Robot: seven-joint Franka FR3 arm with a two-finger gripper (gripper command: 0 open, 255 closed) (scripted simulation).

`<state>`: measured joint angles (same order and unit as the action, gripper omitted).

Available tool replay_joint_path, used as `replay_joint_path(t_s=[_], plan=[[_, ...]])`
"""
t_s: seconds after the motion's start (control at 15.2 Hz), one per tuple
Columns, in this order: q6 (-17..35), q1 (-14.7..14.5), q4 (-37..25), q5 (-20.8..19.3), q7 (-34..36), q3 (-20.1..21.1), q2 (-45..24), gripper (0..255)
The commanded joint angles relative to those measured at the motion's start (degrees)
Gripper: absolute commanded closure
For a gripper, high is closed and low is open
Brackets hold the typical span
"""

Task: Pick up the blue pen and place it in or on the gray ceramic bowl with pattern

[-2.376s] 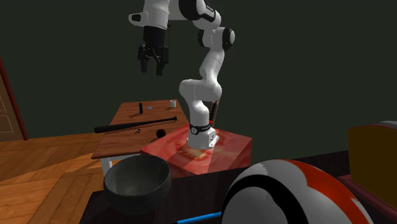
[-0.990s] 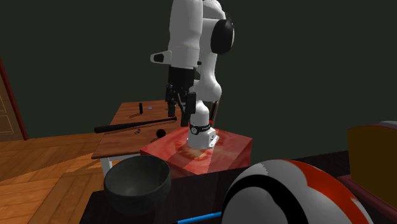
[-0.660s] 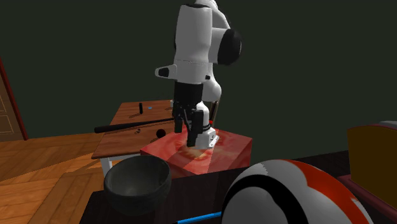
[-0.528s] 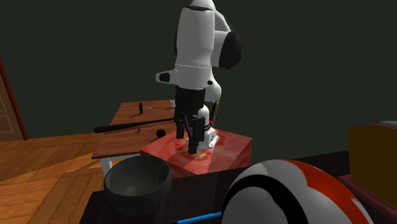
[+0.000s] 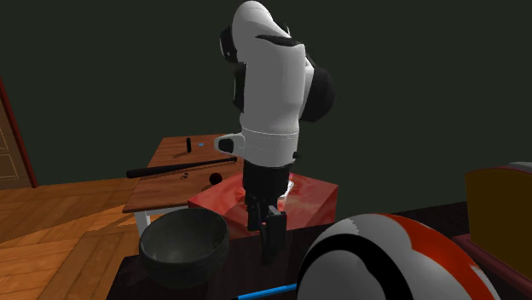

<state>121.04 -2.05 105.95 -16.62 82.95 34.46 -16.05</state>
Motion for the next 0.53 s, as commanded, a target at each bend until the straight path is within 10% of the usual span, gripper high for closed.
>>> replay_joint_path(t_s=[0.0,0.46], plan=[[-1.29,-2.49,-5.92,-2.97,3.96,-1.04,-5.83,0],[1.74,-3.94,-6.45,-5.38,6.1,-2.6,-9.99,0]])
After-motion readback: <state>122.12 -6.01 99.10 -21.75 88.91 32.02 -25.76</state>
